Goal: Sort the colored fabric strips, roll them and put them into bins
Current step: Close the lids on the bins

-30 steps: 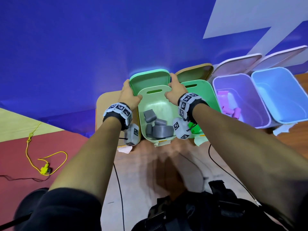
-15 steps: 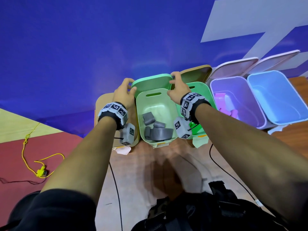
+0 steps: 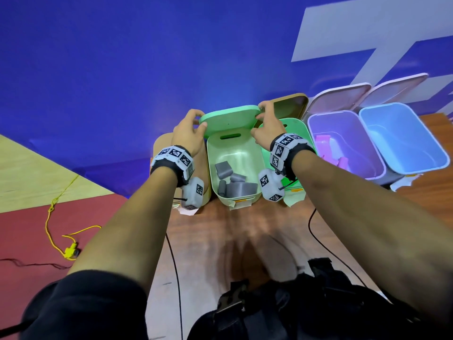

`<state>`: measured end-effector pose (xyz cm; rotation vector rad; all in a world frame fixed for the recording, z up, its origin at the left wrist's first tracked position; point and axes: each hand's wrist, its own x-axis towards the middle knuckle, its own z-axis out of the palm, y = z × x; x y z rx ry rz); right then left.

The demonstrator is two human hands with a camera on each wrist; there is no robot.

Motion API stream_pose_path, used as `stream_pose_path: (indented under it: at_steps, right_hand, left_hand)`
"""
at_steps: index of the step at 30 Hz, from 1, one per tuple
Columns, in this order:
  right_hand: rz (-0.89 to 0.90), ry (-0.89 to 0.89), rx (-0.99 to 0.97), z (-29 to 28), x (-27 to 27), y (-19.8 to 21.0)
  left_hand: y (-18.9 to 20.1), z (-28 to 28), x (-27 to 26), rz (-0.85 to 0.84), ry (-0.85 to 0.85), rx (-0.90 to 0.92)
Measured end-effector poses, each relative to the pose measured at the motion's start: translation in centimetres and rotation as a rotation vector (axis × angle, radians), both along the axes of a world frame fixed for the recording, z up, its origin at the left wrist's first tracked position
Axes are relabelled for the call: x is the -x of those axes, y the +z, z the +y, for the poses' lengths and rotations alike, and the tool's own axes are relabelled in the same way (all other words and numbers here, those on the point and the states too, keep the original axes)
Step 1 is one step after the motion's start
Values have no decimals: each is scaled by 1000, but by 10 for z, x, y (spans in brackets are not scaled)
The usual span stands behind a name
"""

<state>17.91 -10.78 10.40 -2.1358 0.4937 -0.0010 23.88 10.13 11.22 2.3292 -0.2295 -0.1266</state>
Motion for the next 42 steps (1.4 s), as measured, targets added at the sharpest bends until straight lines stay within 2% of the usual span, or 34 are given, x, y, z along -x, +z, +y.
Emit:
stream_pose_path:
  at_steps: [8,13,19,23,31,37,42]
  right_hand:
    - [-33,17,13,0,34,0]
    - [1,17,7,3,58,-8]
    - [43,29,4,3,79,-27]
    - [47,12,-3,0,88,-36]
    - [165,78,-32,-1,100,-62]
    - [183,-55,-109,10,97,-80]
    - [280,-38,-125,11,99,-83]
  left_hand:
    - [6,4,28,-32,-29,-82]
    - [-16,5,50,81,-60,83]
    - [-38,5,70,92,-40,79]
    - [-49,6,81,107,-55,46]
    - [-79,12,105,96,-133,-178]
    - [-89,14,107,128,-117,-196]
    - [-98,20,109,177,-99,-237]
